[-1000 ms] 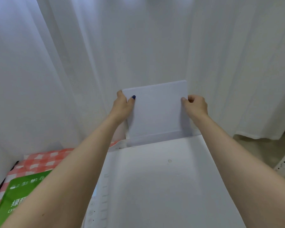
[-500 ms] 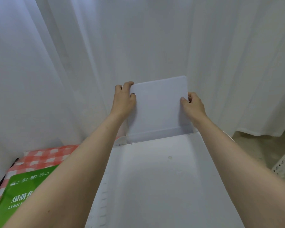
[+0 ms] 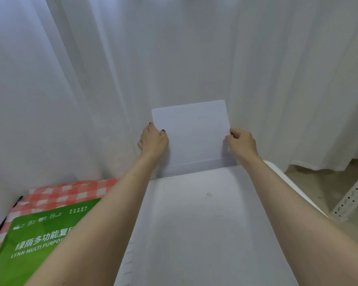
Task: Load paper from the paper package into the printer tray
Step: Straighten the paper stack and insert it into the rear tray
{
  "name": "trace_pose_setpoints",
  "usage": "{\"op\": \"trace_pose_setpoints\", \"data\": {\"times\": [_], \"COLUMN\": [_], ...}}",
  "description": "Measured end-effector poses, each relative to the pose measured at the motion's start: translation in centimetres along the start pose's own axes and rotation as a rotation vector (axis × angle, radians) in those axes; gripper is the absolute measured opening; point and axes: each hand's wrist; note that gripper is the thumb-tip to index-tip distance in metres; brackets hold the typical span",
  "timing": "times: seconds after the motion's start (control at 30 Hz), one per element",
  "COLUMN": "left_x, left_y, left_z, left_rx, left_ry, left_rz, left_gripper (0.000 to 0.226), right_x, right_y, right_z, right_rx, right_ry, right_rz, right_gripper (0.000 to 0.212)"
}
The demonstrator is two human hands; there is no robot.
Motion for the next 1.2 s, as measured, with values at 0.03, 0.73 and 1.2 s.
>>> {"op": "trace_pose_setpoints", "data": {"times": [0.03,0.73,1.2], "left_x": [0.4,1.4,8.6], "left_y": [0.2,0.0,-5.8], "left_z": [-0.5,-2.6,-5.6], "left_rx": [0.035,0.097,-0.106], "left_ry": [0.029,-0.013,-0.148], "left_rz": [-0.022,-0.124,-0.152], "left_gripper": [0.044,0.071,0.044], "right_x": [0.2,1.3,9.0], "right_y": [-0.1,-0.9,-4.1], "right_z": [0.2,0.6,-1.0], "right_rx": [0.000,0.017,0.021], "right_ry": [0.006,0.062,0.130], "right_rz": [0.020,-0.071,-0.128], "right_gripper": [0.018,0.031,0.035]}}
Point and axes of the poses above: each hand's wrist, its own x-axis away from the middle knuckle, its own y-axis out of the palm, z = x × y, and after that the axes turned 9 degrees about z, right-handed
